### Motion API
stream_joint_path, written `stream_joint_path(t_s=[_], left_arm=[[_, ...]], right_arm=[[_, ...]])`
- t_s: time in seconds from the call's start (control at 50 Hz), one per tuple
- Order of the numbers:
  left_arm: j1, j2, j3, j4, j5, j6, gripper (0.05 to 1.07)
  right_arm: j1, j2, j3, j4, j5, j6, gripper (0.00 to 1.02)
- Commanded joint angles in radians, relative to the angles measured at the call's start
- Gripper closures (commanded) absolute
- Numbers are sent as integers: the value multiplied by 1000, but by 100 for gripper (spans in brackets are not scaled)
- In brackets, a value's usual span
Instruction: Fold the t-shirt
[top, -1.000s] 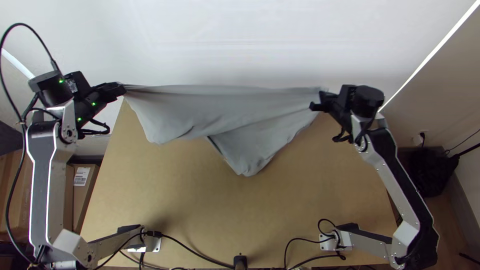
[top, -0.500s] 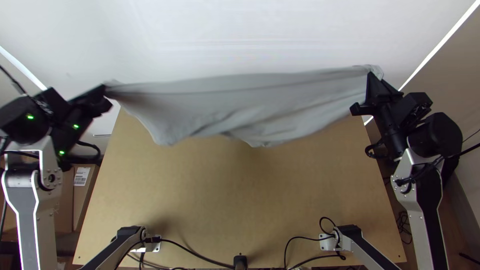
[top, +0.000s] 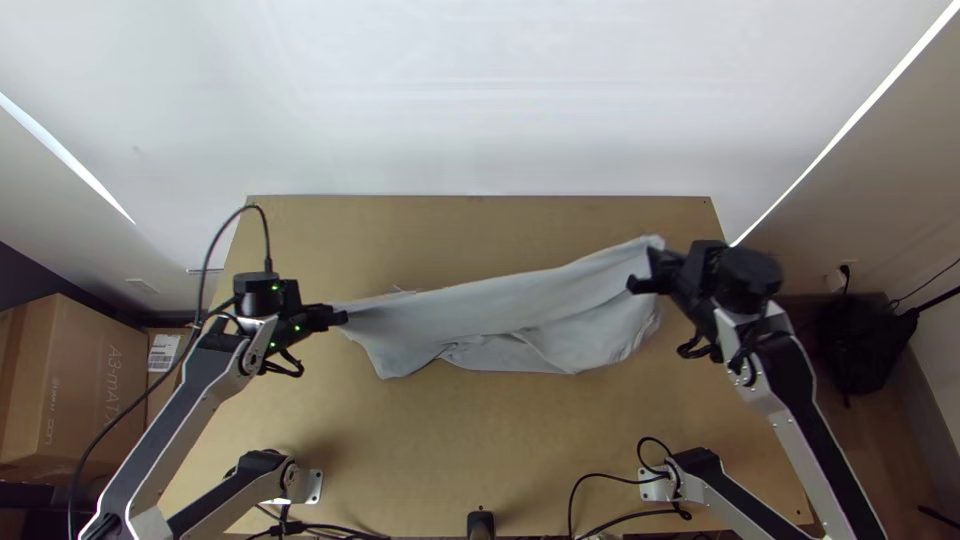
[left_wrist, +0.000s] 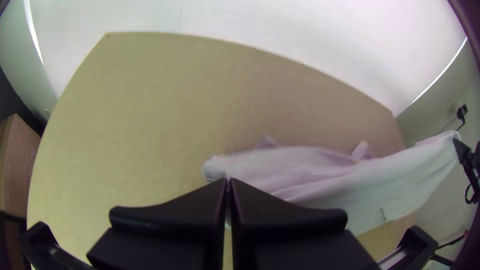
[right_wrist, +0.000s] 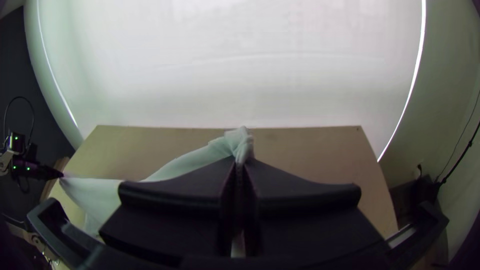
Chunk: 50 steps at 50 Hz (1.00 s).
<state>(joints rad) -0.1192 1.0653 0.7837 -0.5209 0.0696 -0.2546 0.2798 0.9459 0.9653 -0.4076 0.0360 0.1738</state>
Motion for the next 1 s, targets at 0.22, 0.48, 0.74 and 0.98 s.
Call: stream_joint_path(t_s=[0.22,0.48,0.74,0.98], left_arm=[[-73,223,-43,73,-7,35,102],[-85,206,34,10,24,55,20],[-14,185,98,-76,68,103,18],[-7,249,97,-182,68,141,20]], right_arm=[[56,-16,-186,55,15,66,100],[64,-15,-195,55,16,66,100],[70,-21,-209,53,16,67,100],[76,-21,-201,55,18,67,100]])
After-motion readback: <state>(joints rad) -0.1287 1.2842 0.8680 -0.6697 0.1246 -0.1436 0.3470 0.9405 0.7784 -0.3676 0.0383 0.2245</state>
